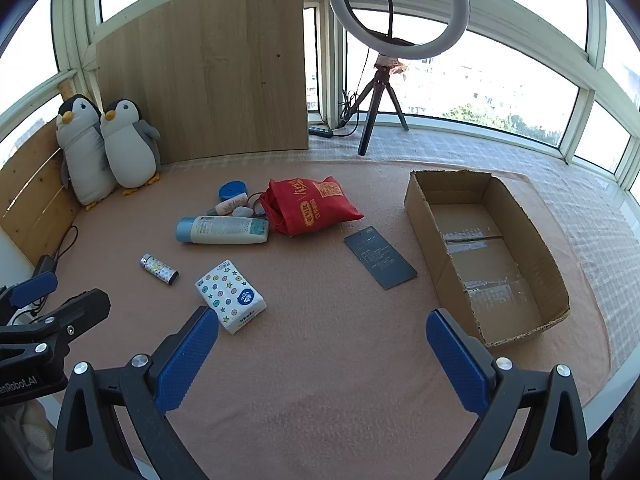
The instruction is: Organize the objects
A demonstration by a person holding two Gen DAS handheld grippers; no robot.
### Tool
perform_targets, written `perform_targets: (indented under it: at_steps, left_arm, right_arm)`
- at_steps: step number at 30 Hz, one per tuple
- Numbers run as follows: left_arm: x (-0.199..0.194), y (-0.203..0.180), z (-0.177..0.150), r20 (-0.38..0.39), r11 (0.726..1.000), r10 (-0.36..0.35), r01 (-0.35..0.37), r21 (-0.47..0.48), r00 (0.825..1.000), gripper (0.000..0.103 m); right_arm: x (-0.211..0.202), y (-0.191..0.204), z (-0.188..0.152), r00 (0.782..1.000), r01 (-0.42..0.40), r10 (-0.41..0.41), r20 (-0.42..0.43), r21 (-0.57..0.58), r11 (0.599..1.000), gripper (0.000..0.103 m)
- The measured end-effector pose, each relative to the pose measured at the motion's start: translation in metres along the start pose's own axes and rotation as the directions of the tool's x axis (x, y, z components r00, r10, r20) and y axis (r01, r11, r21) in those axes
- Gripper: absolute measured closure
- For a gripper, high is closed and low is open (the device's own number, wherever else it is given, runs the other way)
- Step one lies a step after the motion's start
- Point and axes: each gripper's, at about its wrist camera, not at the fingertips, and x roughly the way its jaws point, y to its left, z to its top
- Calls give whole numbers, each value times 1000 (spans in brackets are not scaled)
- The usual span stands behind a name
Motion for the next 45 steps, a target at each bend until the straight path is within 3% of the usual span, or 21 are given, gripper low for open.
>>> perform_targets:
  at_steps: [20,34,43,45]
  left_arm:
    - [24,4,3,-33,1000,-17,17,-20,999,0]
    - [81,-3,10,-94,1000,-24,25,16,995,1]
    - [116,-17,23,-122,999,-35,40,35,992,5]
    - [124,-21,26,-130,998,-41,46,39,991,10]
  right_arm:
    - [9,-9,-2,1000,10,-10,-18,10,1000,0]
    - [20,-22,-7,998,20,-19,-52,32,999,0]
    - [23,-27,-12,997,17,-15,-72,28,999,0]
    - [24,-28,-12,997,14,-12,-78,31,999,0]
